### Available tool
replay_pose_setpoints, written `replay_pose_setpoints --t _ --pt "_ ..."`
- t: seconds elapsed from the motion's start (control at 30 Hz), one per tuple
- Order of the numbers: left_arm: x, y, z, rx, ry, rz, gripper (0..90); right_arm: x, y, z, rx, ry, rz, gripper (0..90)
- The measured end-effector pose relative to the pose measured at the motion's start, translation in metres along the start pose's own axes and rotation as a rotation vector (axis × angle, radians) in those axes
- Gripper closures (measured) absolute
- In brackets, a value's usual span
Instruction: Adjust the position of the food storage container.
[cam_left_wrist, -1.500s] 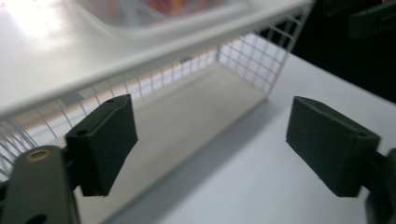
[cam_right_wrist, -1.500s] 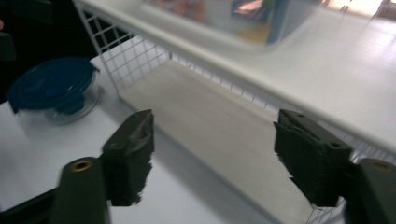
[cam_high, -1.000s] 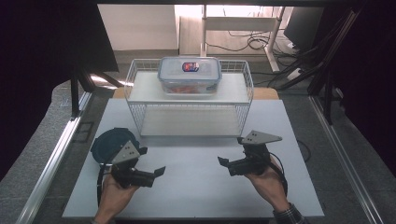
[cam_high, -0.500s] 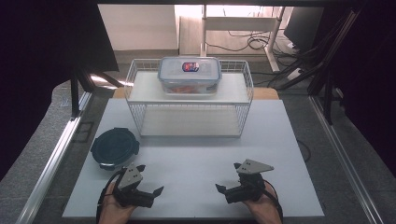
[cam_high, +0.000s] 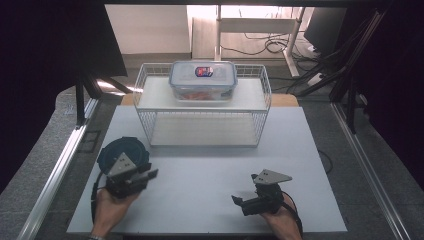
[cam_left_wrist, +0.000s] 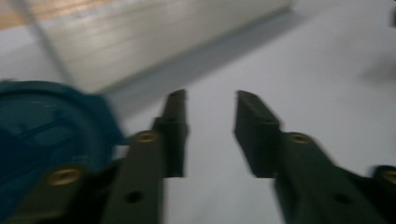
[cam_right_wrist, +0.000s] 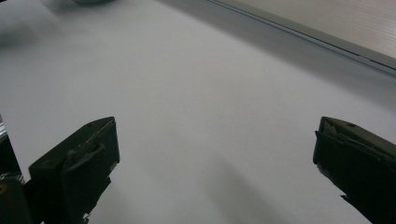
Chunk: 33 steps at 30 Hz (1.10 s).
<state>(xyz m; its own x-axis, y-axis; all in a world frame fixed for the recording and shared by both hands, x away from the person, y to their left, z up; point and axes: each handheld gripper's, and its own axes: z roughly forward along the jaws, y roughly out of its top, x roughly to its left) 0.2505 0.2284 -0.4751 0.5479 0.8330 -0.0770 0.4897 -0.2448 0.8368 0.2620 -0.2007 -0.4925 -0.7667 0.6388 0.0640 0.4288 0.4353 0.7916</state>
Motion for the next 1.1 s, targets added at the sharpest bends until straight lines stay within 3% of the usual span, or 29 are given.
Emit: replay_pose_setpoints --t 0.1,0.17,0.27,0.3,0.33,0.43,0.47,0.57,0.67,0.7,0.87,1.1 --pt "0.032 0.003 -0.005 0.001 0.079 -0.071 89.3 0.0 0.0 0.001 0.013 0.001 -0.006 0.8" --pt "0.051 0.002 -0.006 -0.003 0.109 -0.128 89.9 0.0 -0.001 0.003 0.023 0.003 -0.014 1.1" --pt "0.073 0.001 -0.008 -0.007 0.168 -0.174 90.0 0.001 -0.001 0.005 0.038 0.002 -0.023 1.6" --pt "0.086 0.0 -0.011 -0.015 0.208 -0.196 90.0 0.002 -0.001 0.005 0.042 0.003 -0.029 1.9" --pt "0.086 0.0 -0.011 -0.015 0.208 -0.196 90.0 0.002 -0.001 0.005 0.042 0.003 -0.029 1.9" --pt "0.109 -0.007 -0.016 -0.003 0.268 -0.231 90.0 0.003 -0.002 0.006 0.052 0.002 -0.038 2.3" --pt "0.109 -0.007 -0.016 -0.003 0.268 -0.231 90.0 0.003 -0.002 0.006 0.054 0.004 -0.04 2.4" --pt "0.128 -0.017 -0.017 0.018 0.338 -0.263 90.0 0.003 -0.002 0.008 0.061 0.003 -0.044 2.5" --pt "0.137 -0.022 -0.016 0.03 0.358 -0.278 90.0 0.003 -0.002 0.008 0.064 0.002 -0.045 2.6" --pt "0.143 -0.028 -0.015 0.049 0.384 -0.29 90.0 0.003 -0.002 0.008 0.066 0.002 -0.046 2.7" --pt "0.15 -0.039 -0.009 0.087 0.37 -0.319 90.0 0.003 -0.003 0.009 0.071 0.003 -0.045 2.8" --pt "0.151 -0.042 -0.01 0.067 0.357 -0.341 90.0 0.003 -0.003 0.01 0.082 0.004 -0.048 2.9"
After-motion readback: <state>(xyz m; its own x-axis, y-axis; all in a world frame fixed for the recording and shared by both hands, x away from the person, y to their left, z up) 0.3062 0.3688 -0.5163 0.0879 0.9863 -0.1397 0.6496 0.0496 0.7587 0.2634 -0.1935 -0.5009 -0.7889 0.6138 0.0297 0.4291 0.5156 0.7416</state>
